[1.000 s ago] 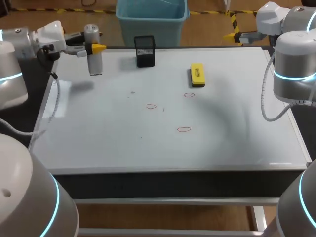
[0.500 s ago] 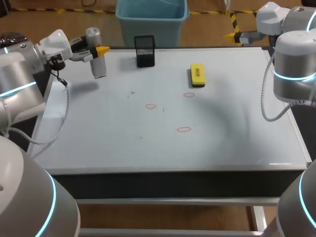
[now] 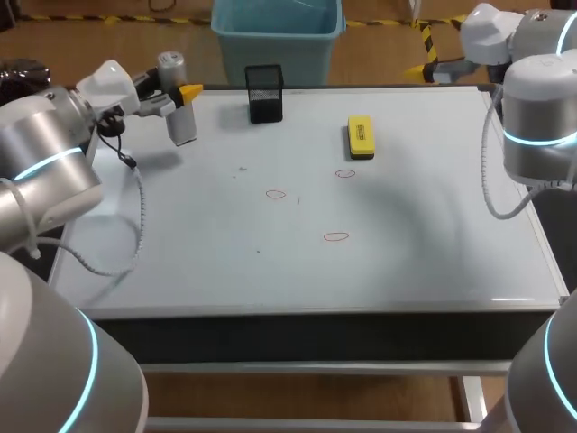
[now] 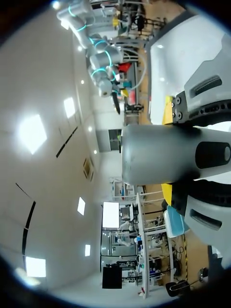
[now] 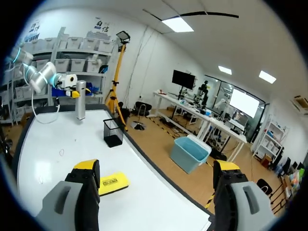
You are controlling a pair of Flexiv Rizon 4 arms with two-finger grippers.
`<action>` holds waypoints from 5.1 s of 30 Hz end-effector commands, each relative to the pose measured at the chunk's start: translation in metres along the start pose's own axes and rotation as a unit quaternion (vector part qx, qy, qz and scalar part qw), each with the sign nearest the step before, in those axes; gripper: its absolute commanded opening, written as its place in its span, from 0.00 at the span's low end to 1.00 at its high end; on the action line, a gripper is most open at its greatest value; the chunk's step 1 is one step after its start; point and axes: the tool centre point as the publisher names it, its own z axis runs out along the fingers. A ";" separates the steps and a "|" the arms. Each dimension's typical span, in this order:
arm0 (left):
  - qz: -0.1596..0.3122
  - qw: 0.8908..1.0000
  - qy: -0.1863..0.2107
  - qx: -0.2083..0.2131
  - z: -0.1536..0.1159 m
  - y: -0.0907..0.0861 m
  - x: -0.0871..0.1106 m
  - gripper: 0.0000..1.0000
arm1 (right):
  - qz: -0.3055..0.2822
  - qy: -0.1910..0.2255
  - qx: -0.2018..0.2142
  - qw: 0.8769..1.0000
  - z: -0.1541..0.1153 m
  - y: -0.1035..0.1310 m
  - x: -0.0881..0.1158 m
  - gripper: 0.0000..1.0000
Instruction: Pick up the inspection probe, press it on each red-marked spot on the whiteboard one by one, put down the probe, pick up the eraser, and wipe off all the red marks.
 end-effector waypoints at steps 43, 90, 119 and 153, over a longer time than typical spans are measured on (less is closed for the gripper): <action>0.001 0.999 -0.049 0.001 0.000 -0.002 0.003 0.00 | -0.579 0.460 0.243 0.628 0.072 -0.002 0.053 1.00; 0.001 0.999 -0.049 0.001 0.000 -0.002 0.003 0.00 | -0.667 0.525 0.126 0.513 0.085 -0.124 0.103 1.00; 0.001 0.999 -0.049 0.001 0.000 -0.002 0.003 0.00 | -0.690 0.546 0.149 0.450 0.104 -0.150 0.125 1.00; 0.001 0.999 -0.049 0.001 0.000 -0.002 0.003 0.00 | -0.678 0.531 0.182 0.475 0.086 -0.144 0.090 0.00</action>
